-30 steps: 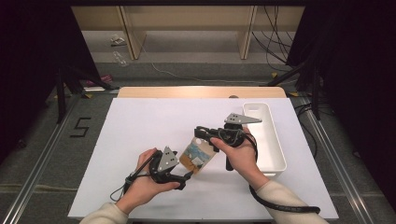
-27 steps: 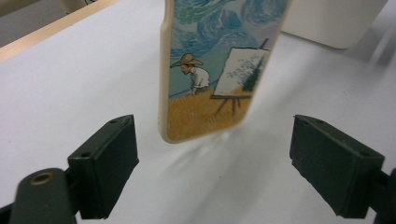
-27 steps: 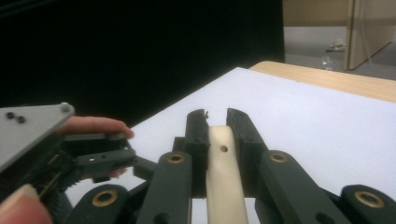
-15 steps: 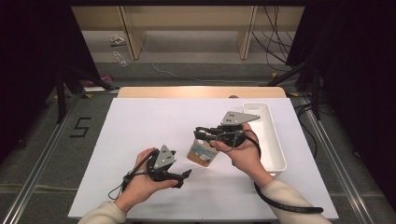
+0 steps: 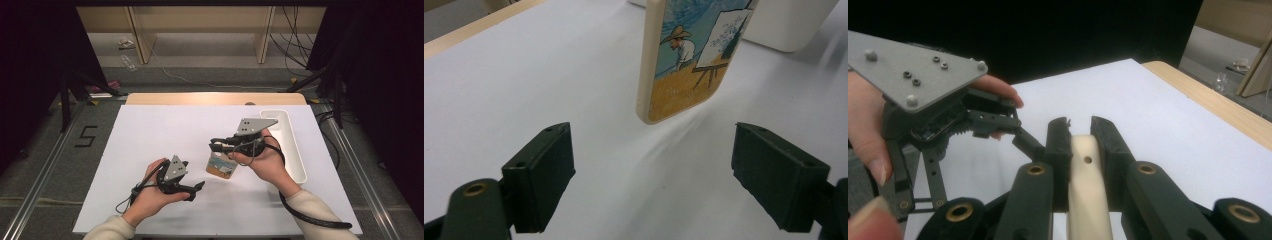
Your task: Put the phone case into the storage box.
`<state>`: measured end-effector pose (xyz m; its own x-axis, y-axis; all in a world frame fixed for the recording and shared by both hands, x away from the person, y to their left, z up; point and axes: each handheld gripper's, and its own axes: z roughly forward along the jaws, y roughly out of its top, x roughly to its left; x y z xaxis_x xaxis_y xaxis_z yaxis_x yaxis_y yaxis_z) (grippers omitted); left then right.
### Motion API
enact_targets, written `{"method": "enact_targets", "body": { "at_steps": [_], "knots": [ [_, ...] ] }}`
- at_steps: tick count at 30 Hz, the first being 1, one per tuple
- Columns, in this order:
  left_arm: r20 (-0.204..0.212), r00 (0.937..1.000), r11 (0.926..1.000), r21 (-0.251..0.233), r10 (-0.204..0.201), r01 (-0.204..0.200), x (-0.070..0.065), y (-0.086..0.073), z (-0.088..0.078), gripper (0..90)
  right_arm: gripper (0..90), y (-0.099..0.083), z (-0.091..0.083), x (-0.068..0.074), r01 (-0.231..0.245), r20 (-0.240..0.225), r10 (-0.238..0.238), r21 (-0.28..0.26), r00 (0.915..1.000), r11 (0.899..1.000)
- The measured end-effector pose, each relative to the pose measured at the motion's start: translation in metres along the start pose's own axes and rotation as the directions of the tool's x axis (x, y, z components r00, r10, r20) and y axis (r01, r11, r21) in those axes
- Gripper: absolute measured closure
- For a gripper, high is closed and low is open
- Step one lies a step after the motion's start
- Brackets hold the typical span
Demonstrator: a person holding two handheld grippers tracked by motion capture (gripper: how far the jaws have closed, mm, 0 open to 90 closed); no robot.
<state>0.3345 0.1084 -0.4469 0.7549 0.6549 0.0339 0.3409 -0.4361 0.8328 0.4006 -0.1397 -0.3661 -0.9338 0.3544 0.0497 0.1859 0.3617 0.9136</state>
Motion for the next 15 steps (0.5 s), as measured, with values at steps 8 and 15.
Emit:
{"method": "enact_targets", "body": {
  "at_steps": [8,15],
  "knots": [
    [0.007,0.9997,0.9996,-0.011,0.025,-0.025,0.0007,-0.0004,0.0002,18.2,79.7,0.0026,0.0000,0.0037,0.016,-0.009,-0.016,0.014,0.9998,1.000],
    [0.012,0.9994,0.9994,-0.008,0.033,-0.033,0.0021,-0.0016,0.0008,19.7,79.7,0.0036,-0.0001,0.0047,0.016,-0.013,-0.016,0.020,0.9998,1.000]
  ]
}}
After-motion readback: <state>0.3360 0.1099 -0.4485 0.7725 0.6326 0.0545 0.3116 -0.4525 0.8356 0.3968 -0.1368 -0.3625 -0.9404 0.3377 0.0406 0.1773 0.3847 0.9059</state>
